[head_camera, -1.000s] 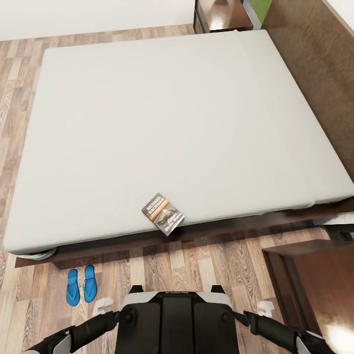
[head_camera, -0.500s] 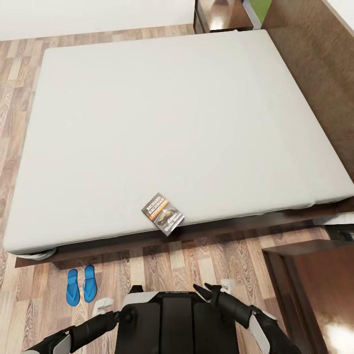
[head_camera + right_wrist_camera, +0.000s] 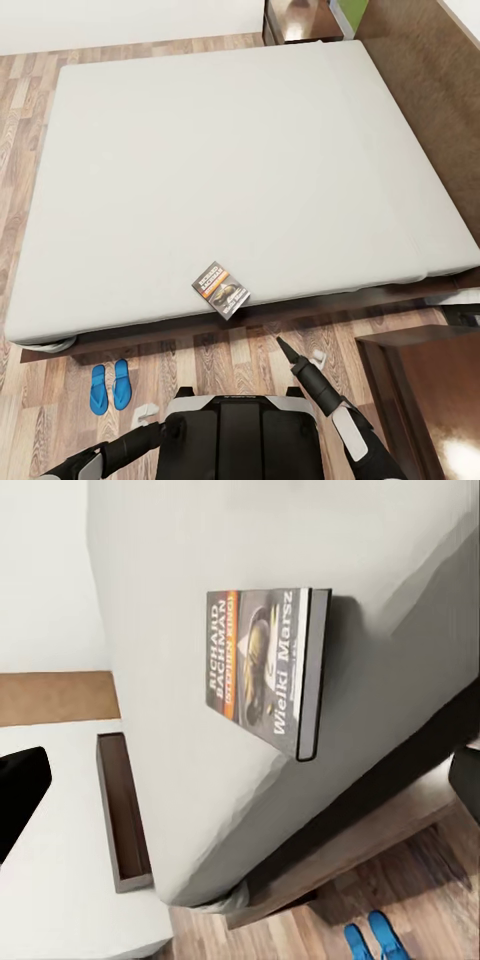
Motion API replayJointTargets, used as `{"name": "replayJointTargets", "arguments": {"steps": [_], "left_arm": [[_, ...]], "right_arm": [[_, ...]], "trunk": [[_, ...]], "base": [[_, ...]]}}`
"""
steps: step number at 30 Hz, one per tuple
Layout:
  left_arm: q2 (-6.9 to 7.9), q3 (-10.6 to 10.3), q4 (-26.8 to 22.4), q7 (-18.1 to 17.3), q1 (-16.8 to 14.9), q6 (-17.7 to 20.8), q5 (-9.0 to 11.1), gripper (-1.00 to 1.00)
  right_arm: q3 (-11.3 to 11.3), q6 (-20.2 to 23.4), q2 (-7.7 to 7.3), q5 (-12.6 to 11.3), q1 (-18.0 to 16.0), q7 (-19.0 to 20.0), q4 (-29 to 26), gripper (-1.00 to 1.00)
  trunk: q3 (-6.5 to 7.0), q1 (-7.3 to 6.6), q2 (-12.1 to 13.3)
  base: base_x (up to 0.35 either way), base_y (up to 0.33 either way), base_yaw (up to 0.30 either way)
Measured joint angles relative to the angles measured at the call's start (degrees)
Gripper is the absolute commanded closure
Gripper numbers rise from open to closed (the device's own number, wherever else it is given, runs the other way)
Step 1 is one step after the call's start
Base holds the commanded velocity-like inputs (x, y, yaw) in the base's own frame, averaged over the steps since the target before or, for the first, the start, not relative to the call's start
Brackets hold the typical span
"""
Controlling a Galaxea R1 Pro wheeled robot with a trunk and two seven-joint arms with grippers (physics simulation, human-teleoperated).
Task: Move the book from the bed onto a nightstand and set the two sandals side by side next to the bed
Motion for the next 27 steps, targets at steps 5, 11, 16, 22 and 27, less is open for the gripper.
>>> {"name": "replayJointTargets", "arguments": {"steps": [5,11,16,22,27], "left_arm": [[-0.29,0.0,0.0,0.0,0.0,0.0,0.0,-1.0],[-0.75,-0.1,0.1,0.1,0.0,0.0,0.0,-1.0],[-0.81,0.0,0.1,0.0,0.0,0.0,0.0,-1.0],[-1.42,-0.1,0.1,0.1,0.0,-0.1,-0.1,-1.0],[-1.57,0.0,0.2,0.1,0.0,-0.1,-0.1,-1.0]], "right_arm": [[0.0,0.4,0.03,-1.0,0.0,-0.1,0.2,-1.0],[0.3,13.3,1.05,-7.2,0.0,0.3,0.3,-1.0],[0.9,19.0,1.95,-8.5,-0.1,-0.1,0.5,-1.0],[2.3,19.7,3.37,-8.6,-0.2,-0.2,0.7,-1.0],[4.0,19.6,3.33,-8.6,-0.2,-0.2,0.7,-1.0]], "trunk": [[0.0,0.0,0.0],[0.0,0.0,0.0],[0.0,0.0,0.0],[0.0,0.0,0.0],[0.0,0.0,0.0]], "base": [[0.0,0.0,0.0],[0.0,0.0,0.0],[0.0,0.0,0.0],[0.0,0.0,0.0],[0.0,0.0,0.0]]}}
